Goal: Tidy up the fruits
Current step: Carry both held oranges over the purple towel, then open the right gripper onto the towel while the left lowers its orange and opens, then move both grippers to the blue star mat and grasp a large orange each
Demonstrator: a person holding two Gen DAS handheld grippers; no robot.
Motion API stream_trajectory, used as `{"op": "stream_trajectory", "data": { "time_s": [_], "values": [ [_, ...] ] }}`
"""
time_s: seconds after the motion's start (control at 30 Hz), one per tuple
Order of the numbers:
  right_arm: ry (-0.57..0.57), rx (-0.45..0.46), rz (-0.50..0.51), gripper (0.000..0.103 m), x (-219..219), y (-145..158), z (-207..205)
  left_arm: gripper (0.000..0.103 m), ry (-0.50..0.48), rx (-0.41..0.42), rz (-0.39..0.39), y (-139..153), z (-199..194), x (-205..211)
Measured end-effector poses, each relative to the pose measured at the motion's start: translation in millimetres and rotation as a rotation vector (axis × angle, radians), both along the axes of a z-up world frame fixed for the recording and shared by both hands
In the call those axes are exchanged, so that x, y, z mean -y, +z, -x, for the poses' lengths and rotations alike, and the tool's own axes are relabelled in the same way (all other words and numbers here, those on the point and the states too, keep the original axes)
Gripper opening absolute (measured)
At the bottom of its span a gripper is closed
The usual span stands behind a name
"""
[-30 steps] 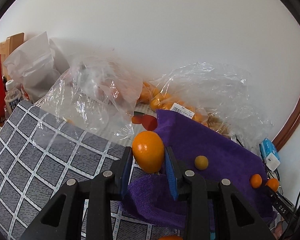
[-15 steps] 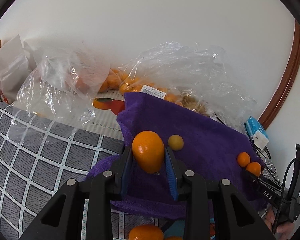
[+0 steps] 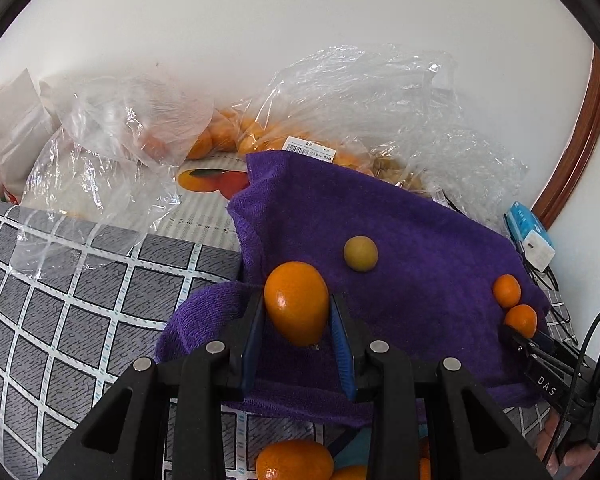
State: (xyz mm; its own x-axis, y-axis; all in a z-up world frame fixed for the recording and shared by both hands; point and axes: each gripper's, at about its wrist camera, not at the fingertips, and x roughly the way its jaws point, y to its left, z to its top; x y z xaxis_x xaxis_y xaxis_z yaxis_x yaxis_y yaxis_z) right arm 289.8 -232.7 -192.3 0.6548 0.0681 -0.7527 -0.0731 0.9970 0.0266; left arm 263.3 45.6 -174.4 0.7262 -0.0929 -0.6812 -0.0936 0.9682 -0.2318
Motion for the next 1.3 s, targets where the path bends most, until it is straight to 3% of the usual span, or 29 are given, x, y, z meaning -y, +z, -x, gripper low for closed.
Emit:
{"op": "stream_trajectory", "data": {
  "time_s": [0.43, 0.67, 0.93, 1.2, 1.3],
  "values": [
    [0.004, 0.039, -0.014, 0.066, -1.6, 5.7, 4.7, 0.031, 0.010, -0.006, -0.049, -0.3, -0.5, 5.5],
    [0.001, 0.059, 0.016, 0.069, -5.9, 8.5, 8.9, 0.031, 0.013, -0.003, -0.042, 0.3, -0.6, 4.7],
    [-0.024, 0.139, 0.070, 0.069, -8.4, 26.4, 22.4, 0.047, 0.023, 0.068, -0.019, 14.4, 10.5, -1.0],
    [-0.084, 0.121, -0.025, 0.069, 7.9, 56.7, 33.1, 0.049, 0.057, 0.127, -0.024, 35.3, 20.1, -9.1],
    [-0.058, 0.097, -0.042, 0.065, 8.0, 63.2, 48.7, 0.049, 0.067, 0.199, -0.022, 57.4, 32.1, -11.3]
  ]
}}
